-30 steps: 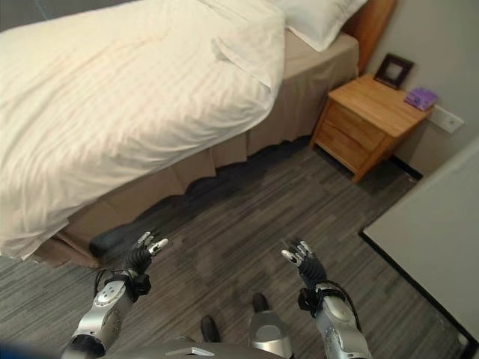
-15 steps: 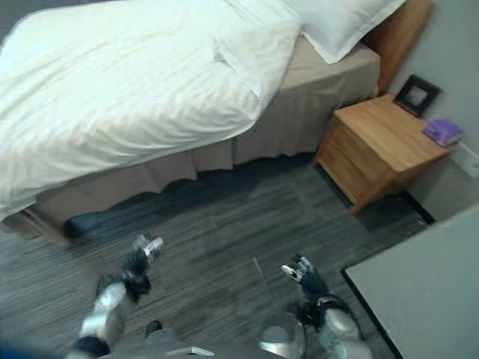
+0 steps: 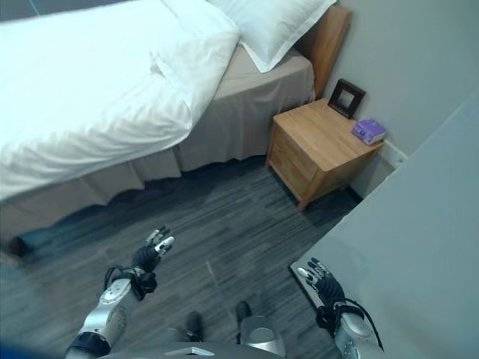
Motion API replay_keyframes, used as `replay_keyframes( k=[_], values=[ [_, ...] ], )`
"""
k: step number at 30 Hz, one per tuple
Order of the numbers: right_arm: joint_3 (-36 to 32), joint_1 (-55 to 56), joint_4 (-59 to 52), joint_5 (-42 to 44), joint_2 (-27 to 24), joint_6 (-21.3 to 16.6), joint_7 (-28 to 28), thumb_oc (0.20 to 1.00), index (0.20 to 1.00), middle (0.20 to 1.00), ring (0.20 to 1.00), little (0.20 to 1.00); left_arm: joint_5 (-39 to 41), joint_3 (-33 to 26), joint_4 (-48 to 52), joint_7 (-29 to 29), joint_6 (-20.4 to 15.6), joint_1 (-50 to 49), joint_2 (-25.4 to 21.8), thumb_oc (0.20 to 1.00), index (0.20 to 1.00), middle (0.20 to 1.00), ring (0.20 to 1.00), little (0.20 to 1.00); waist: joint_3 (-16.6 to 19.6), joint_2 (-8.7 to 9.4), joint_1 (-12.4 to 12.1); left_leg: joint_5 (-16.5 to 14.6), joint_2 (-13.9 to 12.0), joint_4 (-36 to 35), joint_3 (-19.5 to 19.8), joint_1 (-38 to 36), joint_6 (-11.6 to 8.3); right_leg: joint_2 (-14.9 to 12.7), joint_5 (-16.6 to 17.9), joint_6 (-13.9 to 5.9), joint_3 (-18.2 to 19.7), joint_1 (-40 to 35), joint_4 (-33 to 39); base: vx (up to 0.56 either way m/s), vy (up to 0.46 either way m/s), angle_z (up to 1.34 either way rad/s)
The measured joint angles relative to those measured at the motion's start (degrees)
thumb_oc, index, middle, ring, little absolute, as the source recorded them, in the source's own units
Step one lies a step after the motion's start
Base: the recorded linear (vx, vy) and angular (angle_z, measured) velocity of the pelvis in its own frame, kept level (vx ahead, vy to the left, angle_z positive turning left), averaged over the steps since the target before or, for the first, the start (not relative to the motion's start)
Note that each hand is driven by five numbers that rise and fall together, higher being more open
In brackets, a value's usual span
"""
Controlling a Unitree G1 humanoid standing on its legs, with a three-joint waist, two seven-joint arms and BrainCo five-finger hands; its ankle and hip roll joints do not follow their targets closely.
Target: Making the bed.
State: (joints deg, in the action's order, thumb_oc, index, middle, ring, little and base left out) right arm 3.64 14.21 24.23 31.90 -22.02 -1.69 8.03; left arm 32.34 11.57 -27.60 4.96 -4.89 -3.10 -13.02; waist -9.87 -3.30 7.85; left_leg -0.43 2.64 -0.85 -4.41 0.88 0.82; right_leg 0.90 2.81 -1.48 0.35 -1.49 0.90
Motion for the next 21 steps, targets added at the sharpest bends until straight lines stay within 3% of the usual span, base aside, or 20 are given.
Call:
replay_keyframes(
  k=[1, 4, 5, 6, 7, 8, 15, 18, 21],
  values=[
    [1.8, 0.1, 0.3, 0.0, 0.2, 0.2, 0.0, 1.000, 1.000, 1.000, 1.000, 1.000, 0.0, 0.0, -0.4, 0.0, 0.0, -0.1, 0.4, 1.000, 1.000, 1.000, 1.000, 1.000, -0.1, -0.83, -0.2, 2.1, -0.6, 0.7, -0.3, 0.0, 2.00, 0.6, -0.2, 0.01, 0.3, -0.6, -0.1, 0.00, -0.001, 0.07],
    [4.5, 0.5, -1.1, -0.1, 0.6, 0.3, 1.0, 1.000, 1.000, 1.000, 1.000, 1.000, 0.0, 0.0, -0.1, 0.1, 0.0, -0.9, 0.4, 1.000, 1.000, 1.000, 1.000, 1.000, 0.4, -1.24, -0.1, 1.4, 0.2, -1.5, 0.3, 0.0, 0.93, 0.3, -0.9, 0.10, 0.4, 0.2, 0.3, 0.02, 0.017, 0.29],
    [5.4, -0.3, -1.3, -0.4, 2.0, 0.3, 0.8, 1.000, 1.000, 1.000, 1.000, 1.000, -0.2, 0.8, -1.0, -0.1, 0.1, 0.3, -0.5, 1.000, 1.000, 1.000, 1.000, 1.000, -0.3, 0.95, 1.0, 1.6, 1.5, -1.8, -1.3, -0.2, 1.13, -2.7, 1.0, 0.60, -1.3, -0.1, 2.7, 0.01, 0.025, 0.48],
    [5.4, -0.7, -1.6, -0.4, 2.5, 0.2, 0.7, 1.000, 1.000, 1.000, 1.000, 1.000, -0.7, 1.1, -1.1, -0.2, 0.1, 0.6, -0.9, 1.000, 1.000, 1.000, 1.000, 1.000, -0.6, 1.59, 1.0, 1.8, 0.6, -0.9, -1.4, -0.2, 1.51, -3.0, 1.1, 0.51, -1.3, 0.1, 2.6, 0.04, 0.035, 0.43],
    [5.5, -0.8, -2.3, -0.4, 2.7, 0.2, 0.8, 1.000, 1.000, 1.000, 1.000, 1.000, -1.3, 1.1, -1.1, -0.2, 0.1, 0.5, -0.9, 1.000, 1.000, 1.000, 1.000, 1.000, -0.5, 0.41, 1.1, 1.5, -2.1, -1.6, -1.2, -1.1, 0.62, -1.8, 0.8, 0.03, -1.5, 0.3, 2.0, 0.04, 0.026, 0.19],
    [5.7, -1.4, -2.1, -0.4, 3.0, 0.1, 0.7, 1.000, 1.000, 1.000, 1.000, 1.000, -1.5, 1.1, -1.3, -0.2, 0.1, 0.8, -0.9, 1.000, 1.000, 1.000, 1.000, 1.000, -0.8, 0.50, 1.4, 2.7, -2.1, -2.8, -1.7, -1.7, 0.62, -1.6, 0.1, -0.66, -1.9, 0.0, 1.8, 0.03, 0.014, 0.10],
    [5.7, -1.7, -1.3, -0.7, 2.8, 0.2, 0.7, 1.000, 1.000, 1.000, 1.000, 1.000, -2.1, 0.1, -0.8, -1.4, 0.0, 0.6, -2.8, 1.000, 1.000, 1.000, 1.000, 1.000, -2.8, 3.13, 0.1, 3.6, -0.6, -4.4, -2.3, -3.4, 0.61, -2.9, 0.6, -1.82, 0.2, -0.1, 3.0, 0.02, 0.038, -0.05],
    [5.6, -4.6, -1.0, -0.6, 3.0, 0.2, 0.3, 1.000, 1.000, 1.000, 1.000, 1.000, -2.1, -2.7, -0.8, -2.4, 0.0, 0.6, -3.4, 1.000, 1.000, 1.000, 1.000, 1.000, -4.8, 3.30, -1.1, 3.1, -1.2, -4.4, -6.0, -3.3, 1.18, -2.4, 0.4, -3.01, 2.7, 2.9, -1.2, 0.02, 0.078, -0.55],
    [5.7, -6.4, -0.9, -0.8, 2.9, 0.2, -0.2, 1.000, 1.000, 1.000, 1.000, 1.000, -2.1, -3.6, -0.8, -2.5, 0.0, 1.6, -3.5, 1.000, 1.000, 1.000, 1.000, 1.000, -7.2, 3.26, -1.7, 2.5, -2.0, -4.5, -7.2, -4.1, 1.62, -2.0, -0.8, -4.21, 1.2, 6.4, -8.1, 0.08, 0.047, -0.31]
  ],
)
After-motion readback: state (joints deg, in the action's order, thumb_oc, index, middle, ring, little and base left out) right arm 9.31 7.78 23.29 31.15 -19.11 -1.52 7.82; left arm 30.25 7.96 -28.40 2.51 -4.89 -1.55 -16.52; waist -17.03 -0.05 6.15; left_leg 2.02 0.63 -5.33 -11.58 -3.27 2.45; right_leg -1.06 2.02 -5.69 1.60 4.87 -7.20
